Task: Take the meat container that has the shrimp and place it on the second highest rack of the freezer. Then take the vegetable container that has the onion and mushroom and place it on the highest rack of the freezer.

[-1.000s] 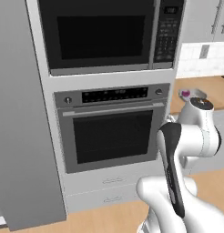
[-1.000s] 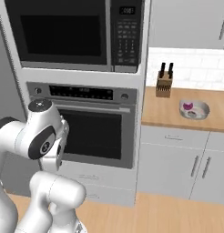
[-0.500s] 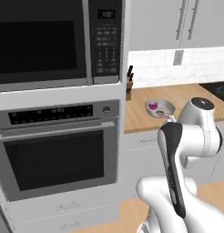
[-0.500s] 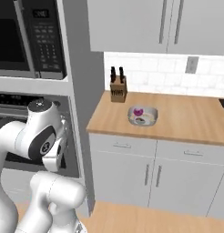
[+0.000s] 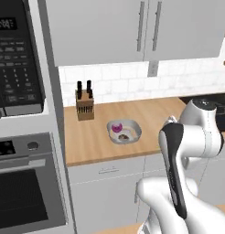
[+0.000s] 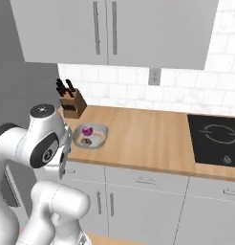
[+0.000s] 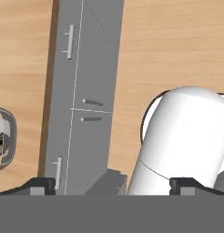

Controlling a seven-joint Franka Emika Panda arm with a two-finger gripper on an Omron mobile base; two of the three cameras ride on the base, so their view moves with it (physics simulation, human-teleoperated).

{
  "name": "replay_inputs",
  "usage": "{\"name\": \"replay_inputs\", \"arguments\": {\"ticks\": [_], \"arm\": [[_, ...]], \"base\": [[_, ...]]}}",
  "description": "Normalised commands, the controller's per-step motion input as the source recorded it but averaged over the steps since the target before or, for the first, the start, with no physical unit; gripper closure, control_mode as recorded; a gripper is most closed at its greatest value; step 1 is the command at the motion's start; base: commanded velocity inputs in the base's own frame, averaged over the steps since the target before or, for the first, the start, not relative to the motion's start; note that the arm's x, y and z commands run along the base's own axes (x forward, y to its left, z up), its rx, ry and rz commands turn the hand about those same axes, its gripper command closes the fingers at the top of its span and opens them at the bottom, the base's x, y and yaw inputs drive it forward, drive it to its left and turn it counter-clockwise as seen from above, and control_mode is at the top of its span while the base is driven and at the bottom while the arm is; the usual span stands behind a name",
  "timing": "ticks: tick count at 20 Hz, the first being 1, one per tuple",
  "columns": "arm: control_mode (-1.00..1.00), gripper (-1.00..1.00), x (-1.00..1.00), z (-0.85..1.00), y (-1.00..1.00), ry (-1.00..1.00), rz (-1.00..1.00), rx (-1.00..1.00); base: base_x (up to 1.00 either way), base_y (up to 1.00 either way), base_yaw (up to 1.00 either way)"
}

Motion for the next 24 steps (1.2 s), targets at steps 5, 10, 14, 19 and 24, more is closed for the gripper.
{"name": "replay_inputs", "arguments": {"ticks": [5,10,14,19,24], "arm": [[1.0,-1.0,0.0,0.0,0.0,0.0,0.0,0.0],[1.0,-1.0,0.0,0.0,0.0,0.0,0.0,0.0],[1.0,-1.0,0.0,0.0,0.0,0.0,0.0,0.0],[-1.0,-1.0,0.49,-0.23,-0.47,0.08,0.08,0.03],[-1.0,-1.0,0.41,-0.52,-0.67,0.14,0.3,0.03]], "base": [[0.91,-0.06,0.08],[0.06,0.0,0.37],[0.01,0.0,0.03],[0.06,-0.02,0.01],[0.0,0.0,0.0]]}}
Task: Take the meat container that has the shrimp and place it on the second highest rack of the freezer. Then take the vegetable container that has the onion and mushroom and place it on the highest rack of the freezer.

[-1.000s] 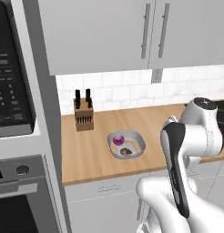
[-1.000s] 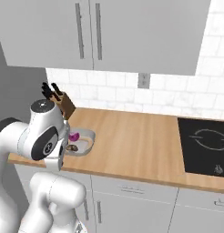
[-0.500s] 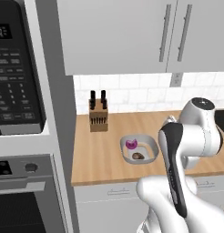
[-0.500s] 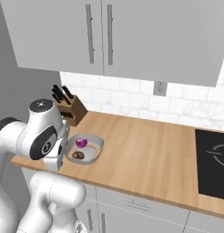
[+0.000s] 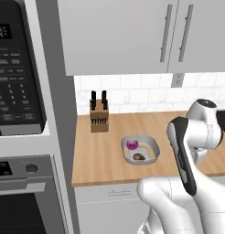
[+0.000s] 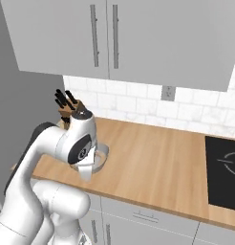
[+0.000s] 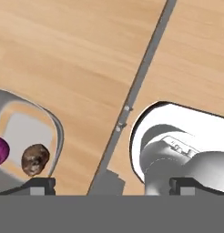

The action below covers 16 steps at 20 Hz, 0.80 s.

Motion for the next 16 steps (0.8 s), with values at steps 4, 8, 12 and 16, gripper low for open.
{"name": "replay_inputs", "arguments": {"ticks": [4,8,12,16], "arm": [[-1.0,-1.0,0.37,-0.5,-0.06,0.06,0.36,0.03],[-1.0,-1.0,0.63,-0.41,-0.07,0.01,0.27,0.12],[-1.0,-1.0,0.77,-0.32,0.19,0.0,0.04,0.04],[-1.0,-1.0,0.97,-0.42,0.02,0.21,-0.07,0.0]], "base": [[0.0,0.0,0.0],[0.0,0.0,0.0],[0.0,0.0,0.0],[0.0,0.0,0.0]]}}
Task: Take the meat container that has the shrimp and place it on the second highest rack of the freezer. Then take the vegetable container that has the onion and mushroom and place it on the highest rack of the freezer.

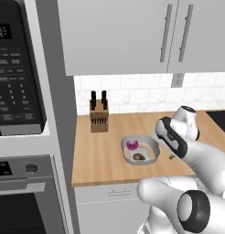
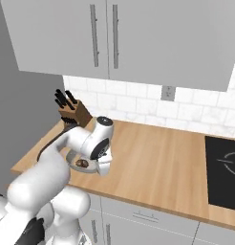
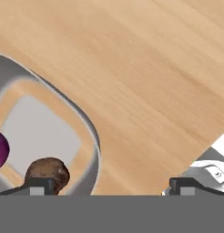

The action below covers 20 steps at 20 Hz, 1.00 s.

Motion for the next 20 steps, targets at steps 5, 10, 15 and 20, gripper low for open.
{"name": "replay_inputs", "arguments": {"ticks": [5,10,15,20], "arm": [[-1.0,-1.0,0.05,-0.47,0.08,0.14,-0.04,0.0],[-1.0,-1.0,0.0,-0.34,0.0,0.05,-0.01,0.0],[-1.0,-1.0,0.03,-0.32,0.05,0.01,-0.01,0.0],[-1.0,-1.0,0.01,-0.27,0.16,0.01,-0.01,0.0]], "base": [[0.0,0.0,0.0],[0.0,0.0,0.0],[0.0,0.0,0.0],[0.0,0.0,0.0]]}}
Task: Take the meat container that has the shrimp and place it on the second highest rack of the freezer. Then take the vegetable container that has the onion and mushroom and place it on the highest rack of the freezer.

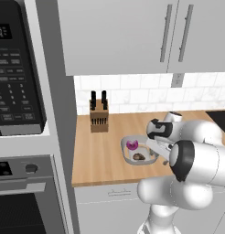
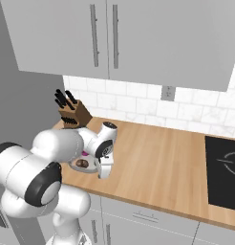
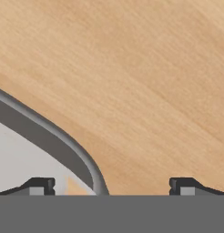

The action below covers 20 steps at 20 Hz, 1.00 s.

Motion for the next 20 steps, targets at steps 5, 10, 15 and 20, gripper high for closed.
{"name": "replay_inputs", "arguments": {"ticks": [5,10,15,20], "arm": [[-1.0,-1.0,0.04,-0.11,0.13,0.0,-0.01,0.0],[-1.0,1.0,0.0,-0.22,0.2,0.0,-0.01,0.0],[-1.0,1.0,-0.02,-0.16,0.13,0.0,0.0,0.0],[-1.0,1.0,-0.24,-0.03,0.01,0.0,0.0,0.0]], "base": [[0.0,0.0,0.0],[0.0,0.0,0.0],[0.0,0.0,0.0],[0.0,0.0,0.0]]}}
